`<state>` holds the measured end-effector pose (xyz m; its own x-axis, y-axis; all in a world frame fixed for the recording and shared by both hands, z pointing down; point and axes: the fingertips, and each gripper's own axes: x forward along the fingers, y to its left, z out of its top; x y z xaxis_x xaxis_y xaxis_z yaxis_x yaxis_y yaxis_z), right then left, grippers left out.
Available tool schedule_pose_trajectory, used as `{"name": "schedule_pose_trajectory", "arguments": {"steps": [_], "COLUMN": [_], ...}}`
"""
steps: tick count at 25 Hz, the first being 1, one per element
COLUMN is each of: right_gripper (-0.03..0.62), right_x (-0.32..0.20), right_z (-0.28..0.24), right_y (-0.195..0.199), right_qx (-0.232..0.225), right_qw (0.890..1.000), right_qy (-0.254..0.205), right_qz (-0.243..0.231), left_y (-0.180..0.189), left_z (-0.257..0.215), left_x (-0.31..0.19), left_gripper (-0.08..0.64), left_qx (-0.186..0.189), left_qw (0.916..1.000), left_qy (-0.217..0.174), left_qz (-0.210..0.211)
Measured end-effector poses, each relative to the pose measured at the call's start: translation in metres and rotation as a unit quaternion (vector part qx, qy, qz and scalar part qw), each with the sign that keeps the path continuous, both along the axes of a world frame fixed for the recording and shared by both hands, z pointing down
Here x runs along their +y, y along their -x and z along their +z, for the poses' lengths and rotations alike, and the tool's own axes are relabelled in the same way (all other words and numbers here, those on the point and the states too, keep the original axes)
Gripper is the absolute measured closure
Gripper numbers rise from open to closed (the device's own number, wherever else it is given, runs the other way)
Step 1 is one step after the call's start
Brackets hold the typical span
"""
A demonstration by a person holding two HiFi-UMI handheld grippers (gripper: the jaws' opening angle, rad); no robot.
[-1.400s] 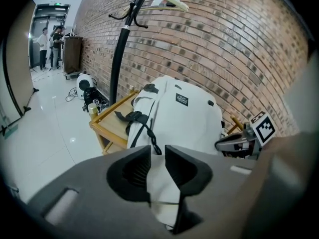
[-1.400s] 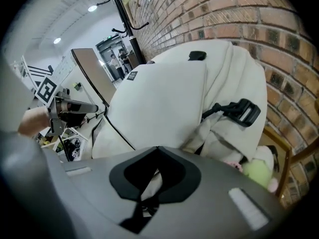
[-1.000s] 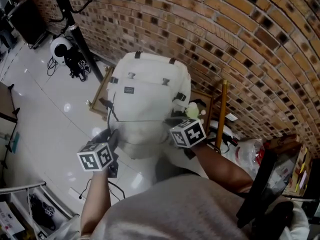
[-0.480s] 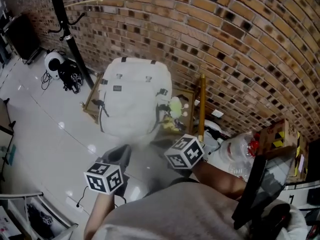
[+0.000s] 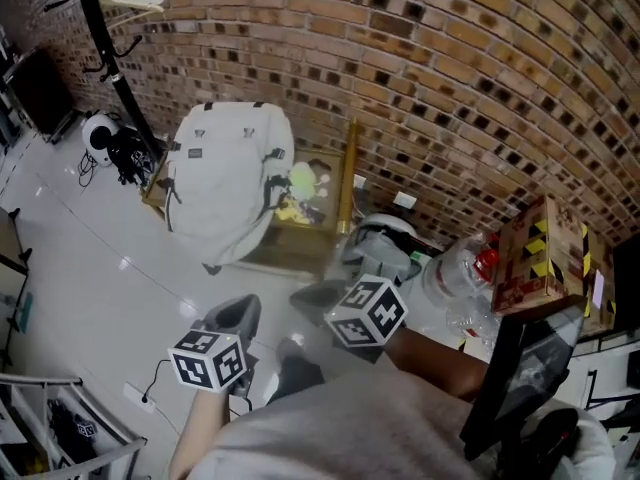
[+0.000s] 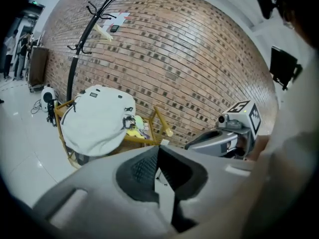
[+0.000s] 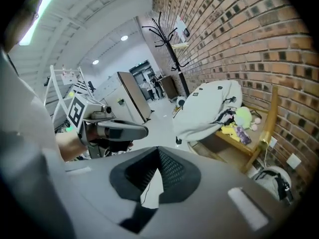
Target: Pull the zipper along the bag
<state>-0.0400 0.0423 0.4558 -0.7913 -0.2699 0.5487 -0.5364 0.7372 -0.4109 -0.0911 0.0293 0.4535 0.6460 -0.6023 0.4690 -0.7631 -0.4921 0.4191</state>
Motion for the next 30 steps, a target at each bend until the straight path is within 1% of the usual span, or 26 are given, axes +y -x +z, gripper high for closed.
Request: {"name": "schedule_pose_trajectory", "arguments": {"steps": [3,7,10,12,15,18,26,30], "right_gripper": [0.591,0.591,0.591,0.591,0.591,0.591,0.592,0.592], "right_x": [0.068,0.162,0.211,0.235,0.259,0.276,0.307,0.314], "right_z": [0.003,0.014,0.004,-0.011,-0.032,-0.044,-0.042,-0.042], "right_y": [-0.053,-0.122,-0.155,-0.169,-0.182,-0.188,-0.188,-0.187], "right_qx": [-0.006,-0.009,-0.019,-0.029,-0.044,-0.055,-0.060,-0.057], "right_qw": [1.000,1.000,1.000,0.999,0.999,0.998,0.997,0.997], "right_qy": [-0.006,-0.002,-0.007,-0.013,-0.021,-0.030,-0.036,-0.041], "right_qz": [-0.002,-0.010,-0.010,-0.011,-0.014,-0.018,-0.035,-0.037], "left_y": [-0.053,-0.122,-0.159,-0.175,-0.188,-0.196,-0.197,-0.191], "left_z": [0.007,0.017,0.014,0.002,-0.020,-0.031,-0.027,-0.025], "left_x": [0.066,0.160,0.216,0.241,0.265,0.283,0.319,0.327], "left_gripper": [0.558,0.559,0.558,0.559,0.558,0.558,0.558,0.558], "left_qx": [-0.002,0.001,0.002,-0.004,-0.008,-0.015,-0.027,-0.023], "left_qw": [1.0000,1.0000,0.9999,0.9999,0.9998,0.9996,0.9987,0.9983], "left_qy": [0.005,0.008,0.012,0.009,0.003,0.003,0.007,0.007], "left_qz": [0.000,-0.005,-0.008,-0.009,-0.015,-0.022,-0.042,-0.054]}}
